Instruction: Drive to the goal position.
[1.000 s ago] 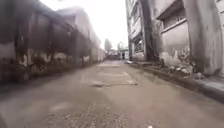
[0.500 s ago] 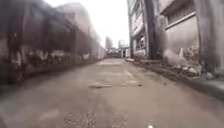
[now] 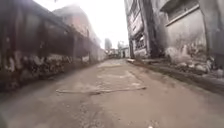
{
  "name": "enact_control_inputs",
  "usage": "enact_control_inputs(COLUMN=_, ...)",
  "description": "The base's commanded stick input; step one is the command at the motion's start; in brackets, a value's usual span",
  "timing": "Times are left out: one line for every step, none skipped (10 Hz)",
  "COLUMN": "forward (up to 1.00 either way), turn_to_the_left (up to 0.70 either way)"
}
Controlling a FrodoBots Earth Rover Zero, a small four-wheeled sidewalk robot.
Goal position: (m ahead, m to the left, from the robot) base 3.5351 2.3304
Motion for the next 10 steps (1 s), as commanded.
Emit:
enact_control_inputs(forward=0.5, turn_to_the_left=0.0)
enact_control_inputs(forward=0.5, turn_to_the_left=0.0)
enact_control_inputs(forward=0.5, turn_to_the_left=0.0)
enact_control_inputs(forward=0.5, turn_to_the_left=0.0)
enact_control_inputs(forward=0.5, turn_to_the_left=0.0)
enact_control_inputs(forward=0.5, turn_to_the_left=0.0)
enact_control_inputs(forward=0.5, turn_to_the_left=0.0)
enact_control_inputs(forward=0.5, turn_to_the_left=0.0)
enact_control_inputs(forward=0.5, turn_to_the_left=0.0)
enact_control_inputs(forward=0.5, turn_to_the_left=0.0)
